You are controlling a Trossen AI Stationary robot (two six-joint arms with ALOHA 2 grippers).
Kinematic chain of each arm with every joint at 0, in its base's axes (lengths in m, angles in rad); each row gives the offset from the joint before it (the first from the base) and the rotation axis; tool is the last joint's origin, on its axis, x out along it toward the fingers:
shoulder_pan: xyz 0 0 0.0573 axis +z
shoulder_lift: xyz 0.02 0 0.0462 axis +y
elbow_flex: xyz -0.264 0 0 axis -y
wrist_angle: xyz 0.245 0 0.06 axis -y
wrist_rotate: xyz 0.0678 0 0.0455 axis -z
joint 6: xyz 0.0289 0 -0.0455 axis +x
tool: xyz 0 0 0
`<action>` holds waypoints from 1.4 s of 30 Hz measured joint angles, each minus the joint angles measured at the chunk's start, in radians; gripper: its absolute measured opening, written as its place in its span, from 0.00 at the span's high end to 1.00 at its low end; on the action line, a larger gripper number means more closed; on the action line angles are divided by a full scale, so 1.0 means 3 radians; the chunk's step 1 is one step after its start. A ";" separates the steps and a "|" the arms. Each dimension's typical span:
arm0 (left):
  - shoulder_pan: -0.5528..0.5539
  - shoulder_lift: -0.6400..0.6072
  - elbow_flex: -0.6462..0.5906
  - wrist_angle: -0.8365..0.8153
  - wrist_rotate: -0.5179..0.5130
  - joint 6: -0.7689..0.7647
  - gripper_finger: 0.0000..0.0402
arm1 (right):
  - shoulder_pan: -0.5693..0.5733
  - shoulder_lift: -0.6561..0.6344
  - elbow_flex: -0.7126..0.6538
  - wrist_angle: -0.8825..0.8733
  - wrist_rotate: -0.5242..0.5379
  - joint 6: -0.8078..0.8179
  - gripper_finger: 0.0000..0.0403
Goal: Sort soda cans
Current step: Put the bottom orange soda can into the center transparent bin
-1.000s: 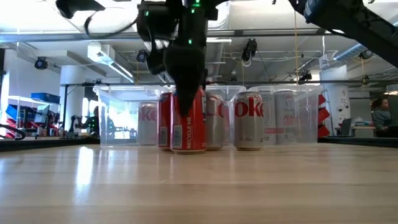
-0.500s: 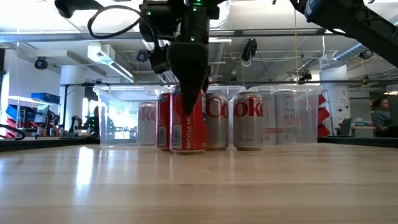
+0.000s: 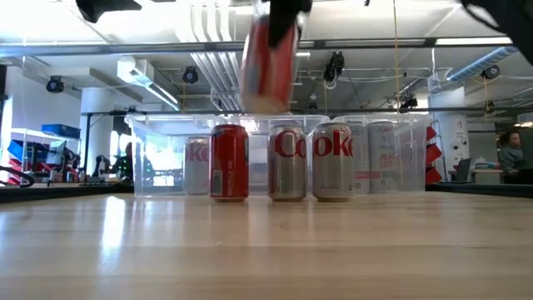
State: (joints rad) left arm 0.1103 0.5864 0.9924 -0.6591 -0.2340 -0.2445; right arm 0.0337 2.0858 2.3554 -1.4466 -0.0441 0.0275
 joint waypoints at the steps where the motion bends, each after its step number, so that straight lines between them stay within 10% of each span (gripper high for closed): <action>1: -0.0001 0.0021 0.0000 0.0052 0.0000 0.0007 0.36 | -0.0025 -0.0091 0.0000 0.0075 0.0105 0.0053 0.28; 10: -0.0001 0.0244 0.0000 0.0731 0.0138 0.0149 0.36 | -0.0658 -0.0394 -0.0006 0.0549 0.0970 -0.0001 0.27; 20: -0.0001 0.0449 0.0001 0.0723 0.0317 -0.0033 0.36 | -0.1064 0.0154 -0.0017 0.0528 0.0546 -0.0844 0.27; 42: -0.0001 0.0564 0.0001 0.0684 0.0289 -0.0001 0.36 | -0.1328 0.0594 -0.0019 0.0474 0.0135 -0.0857 0.26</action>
State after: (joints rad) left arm 0.1101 0.7557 0.9928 -0.4538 -0.1475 -0.2447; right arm -0.3648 2.2641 2.3499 -1.3046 -0.0037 -0.2297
